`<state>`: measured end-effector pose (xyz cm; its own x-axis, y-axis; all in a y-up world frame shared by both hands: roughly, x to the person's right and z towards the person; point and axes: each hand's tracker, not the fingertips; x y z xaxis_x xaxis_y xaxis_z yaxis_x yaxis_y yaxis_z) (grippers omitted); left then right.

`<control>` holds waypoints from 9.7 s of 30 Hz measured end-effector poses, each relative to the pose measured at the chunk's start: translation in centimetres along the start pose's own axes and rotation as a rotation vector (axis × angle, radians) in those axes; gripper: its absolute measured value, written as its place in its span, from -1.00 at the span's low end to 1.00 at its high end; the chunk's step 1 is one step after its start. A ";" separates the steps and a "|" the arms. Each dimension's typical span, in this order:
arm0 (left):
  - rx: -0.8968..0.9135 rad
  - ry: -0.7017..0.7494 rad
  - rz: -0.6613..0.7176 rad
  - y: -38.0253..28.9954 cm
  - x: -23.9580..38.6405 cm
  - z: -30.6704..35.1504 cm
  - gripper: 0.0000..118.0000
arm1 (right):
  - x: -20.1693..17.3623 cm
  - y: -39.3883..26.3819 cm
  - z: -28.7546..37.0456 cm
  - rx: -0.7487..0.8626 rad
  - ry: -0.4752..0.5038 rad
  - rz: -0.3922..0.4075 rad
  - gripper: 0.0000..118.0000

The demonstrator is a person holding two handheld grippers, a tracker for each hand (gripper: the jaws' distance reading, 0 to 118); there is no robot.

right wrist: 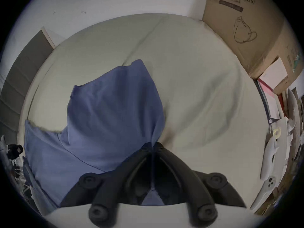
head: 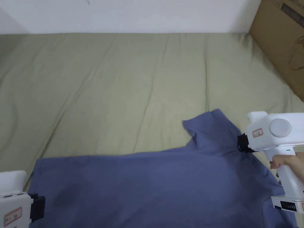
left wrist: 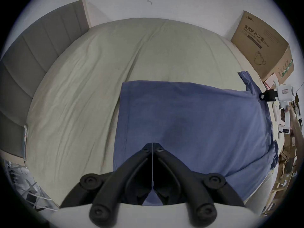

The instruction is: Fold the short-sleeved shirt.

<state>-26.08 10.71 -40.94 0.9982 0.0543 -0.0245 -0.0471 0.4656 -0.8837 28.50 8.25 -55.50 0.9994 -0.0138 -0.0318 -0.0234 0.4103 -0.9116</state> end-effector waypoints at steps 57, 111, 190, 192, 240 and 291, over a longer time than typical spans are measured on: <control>-0.064 -0.047 -0.005 -12.4 -5.2 5.7 0.34 | -0.4 -30.2 15.7 0.022 0.021 -0.185 0.18; -0.040 -0.441 0.401 -10.6 -8.7 7.3 -0.86 | -18.5 -26.1 15.0 0.128 0.263 -0.020 -0.95; -0.098 -0.820 0.380 -12.4 1.0 0.5 0.89 | -12.4 -28.3 18.6 0.174 0.270 -0.155 -0.95; -0.116 -0.854 0.466 -12.9 1.2 -1.2 0.89 | -13.0 -27.9 18.5 0.170 0.277 -0.144 -0.95; -0.053 -0.599 0.265 -4.4 -4.9 12.6 -0.85 | -13.4 -27.3 18.0 0.154 0.294 -0.174 -0.95; -0.240 -0.600 -0.306 -10.5 27.3 1.4 -0.94 | -3.5 -32.2 19.2 0.219 0.211 -0.429 -0.95</control>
<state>1.61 8.54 -31.70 0.7696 0.4613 0.4415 0.3099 0.3346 -0.8899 26.21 12.66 -18.19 0.8908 -0.3960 0.2231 0.4149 0.5084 -0.7546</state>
